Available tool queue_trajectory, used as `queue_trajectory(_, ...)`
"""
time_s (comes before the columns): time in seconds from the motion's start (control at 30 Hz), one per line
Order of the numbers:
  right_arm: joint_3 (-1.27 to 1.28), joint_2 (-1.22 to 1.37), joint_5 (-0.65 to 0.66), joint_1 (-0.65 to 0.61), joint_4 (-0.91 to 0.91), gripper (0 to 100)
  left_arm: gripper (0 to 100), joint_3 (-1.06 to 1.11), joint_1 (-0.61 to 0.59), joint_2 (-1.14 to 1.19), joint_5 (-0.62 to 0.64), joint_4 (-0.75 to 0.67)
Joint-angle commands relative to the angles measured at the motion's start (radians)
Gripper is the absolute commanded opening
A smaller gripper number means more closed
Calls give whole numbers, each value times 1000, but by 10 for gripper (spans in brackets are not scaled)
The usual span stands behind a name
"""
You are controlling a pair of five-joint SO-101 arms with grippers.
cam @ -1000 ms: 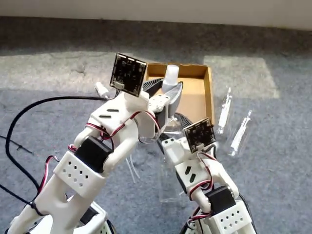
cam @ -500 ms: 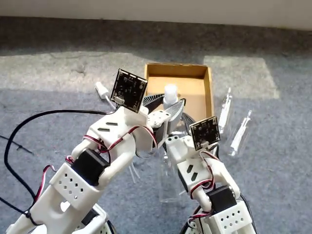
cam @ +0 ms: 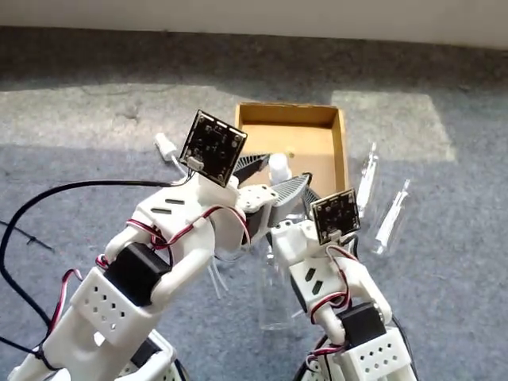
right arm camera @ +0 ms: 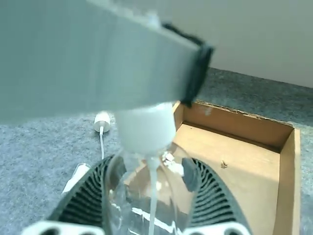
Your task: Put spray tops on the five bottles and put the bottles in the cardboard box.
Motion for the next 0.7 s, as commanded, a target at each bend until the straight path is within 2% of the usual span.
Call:
queue_trajectory(0.0,-12,-12,-2,12,-22,5,217,-97,5,-18,-37,12)
queue_trajectory(0.07,-12,-12,-2,12,-19,5,217,-133,-12,-15,-52,11)
queue_trajectory(0.2,-12,-12,-2,12,-19,5,216,-153,-145,-2,-71,-5)
queue_trajectory(0.3,-12,-12,-2,12,-19,5,216,-151,-199,25,-72,-20)
queue_trajectory(0.67,-12,-12,0,12,-19,5,216,-114,-154,93,-115,-23)
